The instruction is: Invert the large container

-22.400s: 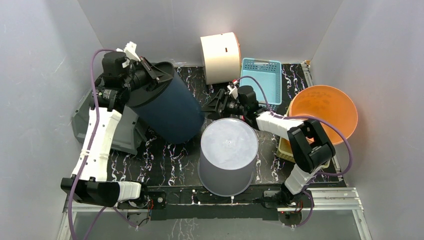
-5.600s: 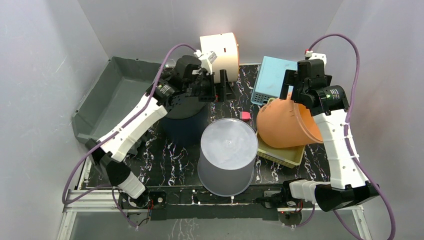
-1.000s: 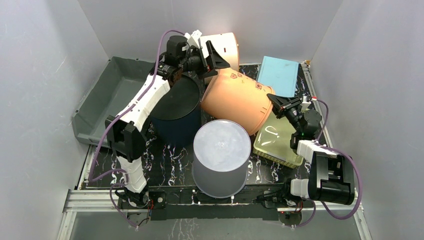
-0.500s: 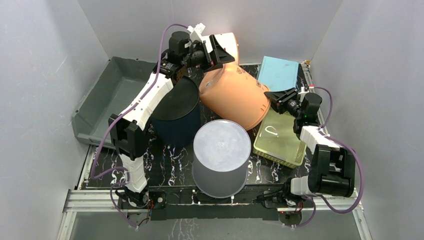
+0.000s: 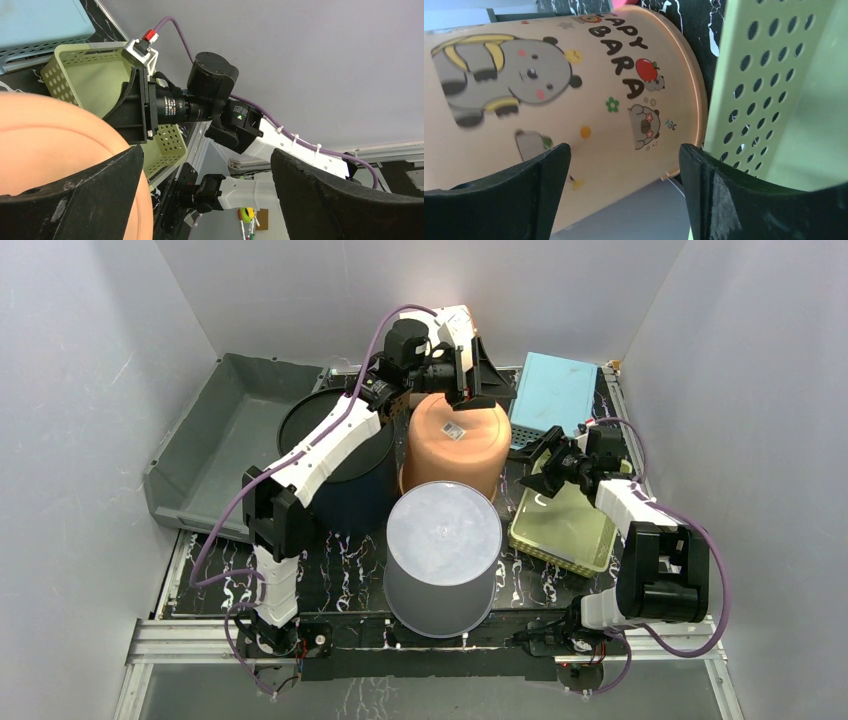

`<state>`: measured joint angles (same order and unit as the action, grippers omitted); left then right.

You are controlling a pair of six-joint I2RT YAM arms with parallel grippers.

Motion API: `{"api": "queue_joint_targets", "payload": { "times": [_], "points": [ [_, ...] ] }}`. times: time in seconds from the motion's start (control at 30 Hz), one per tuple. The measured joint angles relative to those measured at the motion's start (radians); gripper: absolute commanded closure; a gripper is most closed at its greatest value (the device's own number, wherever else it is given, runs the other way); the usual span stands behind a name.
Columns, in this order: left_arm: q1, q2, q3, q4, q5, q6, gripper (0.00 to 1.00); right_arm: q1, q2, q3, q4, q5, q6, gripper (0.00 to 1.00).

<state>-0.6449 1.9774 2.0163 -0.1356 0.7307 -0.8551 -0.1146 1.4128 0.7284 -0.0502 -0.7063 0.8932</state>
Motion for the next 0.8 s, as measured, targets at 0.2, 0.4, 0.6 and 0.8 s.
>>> {"api": "queue_joint_targets", "payload": {
  "times": [0.2, 0.4, 0.6, 0.8],
  "points": [
    [-0.005, 0.001, 0.0, 0.001, 0.006, -0.006, 0.02, -0.003, -0.015, 0.089, -0.182, 0.084, -0.126, 0.17],
    [-0.013, 0.012, 0.009, -0.002, 0.01, -0.007, 0.02, -0.005, -0.097, 0.189, -0.375, 0.212, -0.235, 0.16],
    [-0.076, 0.075, 0.158, -0.187, -0.083, 0.123, 0.01, -0.005, -0.222, 0.294, -0.525, 0.448, -0.386, 0.12],
    [-0.198, 0.106, 0.351, -0.426, -0.282, 0.312, 0.02, -0.005, -0.143, 0.304, -0.599, 0.557, -0.444, 0.16]
  ]
}}
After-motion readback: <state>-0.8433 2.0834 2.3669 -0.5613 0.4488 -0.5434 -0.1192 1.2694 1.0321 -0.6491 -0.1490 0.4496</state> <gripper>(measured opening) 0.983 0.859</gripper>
